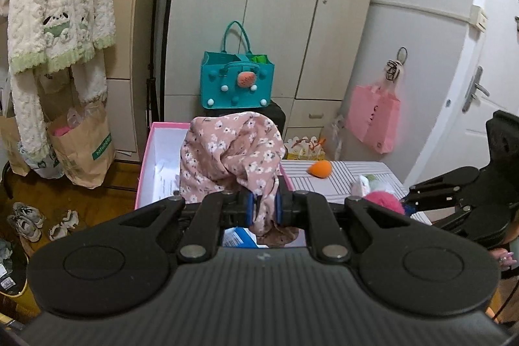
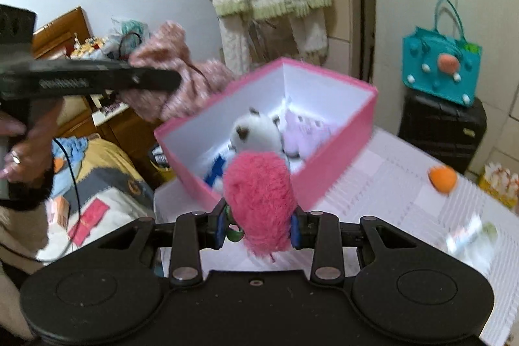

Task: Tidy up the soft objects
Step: 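Lift and carry the floral cloth and fuzzy pouch over the box with both grippers, then lower both items into the box and open both grippers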

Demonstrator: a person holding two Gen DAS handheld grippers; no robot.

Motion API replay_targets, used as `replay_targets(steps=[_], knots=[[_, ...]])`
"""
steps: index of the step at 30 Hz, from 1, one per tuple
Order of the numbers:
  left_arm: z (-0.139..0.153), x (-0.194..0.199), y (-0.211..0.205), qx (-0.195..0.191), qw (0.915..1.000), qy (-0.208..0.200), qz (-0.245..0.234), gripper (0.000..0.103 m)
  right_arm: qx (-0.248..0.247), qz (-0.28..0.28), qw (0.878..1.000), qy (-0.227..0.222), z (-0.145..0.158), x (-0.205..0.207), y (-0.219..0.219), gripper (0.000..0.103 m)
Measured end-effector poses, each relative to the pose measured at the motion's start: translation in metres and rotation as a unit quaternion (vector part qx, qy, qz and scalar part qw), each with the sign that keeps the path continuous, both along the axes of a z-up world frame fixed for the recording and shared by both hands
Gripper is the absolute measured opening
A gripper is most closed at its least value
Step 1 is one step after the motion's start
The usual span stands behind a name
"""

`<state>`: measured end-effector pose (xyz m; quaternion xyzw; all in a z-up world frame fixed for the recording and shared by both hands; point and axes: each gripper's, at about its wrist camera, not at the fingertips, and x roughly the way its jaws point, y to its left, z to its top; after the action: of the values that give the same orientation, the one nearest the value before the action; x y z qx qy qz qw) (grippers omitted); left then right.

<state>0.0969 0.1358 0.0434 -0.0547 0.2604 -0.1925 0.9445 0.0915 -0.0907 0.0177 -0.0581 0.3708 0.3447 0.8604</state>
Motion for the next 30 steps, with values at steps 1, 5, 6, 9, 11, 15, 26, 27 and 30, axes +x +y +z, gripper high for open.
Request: replay_targets(steps=[1, 5, 6, 9, 11, 15, 26, 27, 30], knots=[[-0.002, 0.008, 0.001, 0.000, 1.0000, 0.003, 0.001, 0.012, 0.003, 0.003, 1.000, -0.002, 0.002, 0.006, 0.005, 0.041], [-0.007, 0.044, 0.008, 0.003, 0.9998, 0.021, 0.005, 0.012, -0.005, 0.005, 1.000, -0.017, 0.005, 0.036, 0.029, 0.041], [-0.009, 0.054, 0.010, 0.001, 0.9996, 0.028, 0.008, 0.012, -0.012, 0.008, 1.000, -0.022, 0.005, 0.045, 0.035, 0.040], [-0.015, 0.079, 0.011, 0.004, 0.9992, 0.037, 0.016, 0.012, -0.032, 0.005, 0.999, -0.033, 0.005, 0.071, 0.051, 0.040], [-0.020, 0.094, 0.009, 0.006, 0.9989, 0.043, 0.018, 0.012, -0.044, 0.005, 0.998, -0.036, 0.004, 0.091, 0.061, 0.040], [-0.032, 0.116, 0.002, 0.025, 0.9987, 0.034, 0.028, 0.012, -0.061, 0.010, 0.998, -0.027, -0.003, 0.125, 0.081, 0.040], [-0.054, 0.168, -0.006, 0.095, 0.9932, 0.062, 0.026, 0.012, -0.131, 0.005, 0.991, -0.003, -0.042, 0.191, 0.103, 0.040], [-0.057, 0.173, -0.007, 0.097, 0.9927, 0.068, 0.022, 0.012, -0.131, 0.007, 0.991, 0.004, -0.044, 0.194, 0.104, 0.040], [-0.066, 0.182, -0.009, 0.108, 0.9910, 0.077, 0.015, 0.013, -0.139, 0.007, 0.990, 0.020, -0.052, 0.203, 0.106, 0.041]])
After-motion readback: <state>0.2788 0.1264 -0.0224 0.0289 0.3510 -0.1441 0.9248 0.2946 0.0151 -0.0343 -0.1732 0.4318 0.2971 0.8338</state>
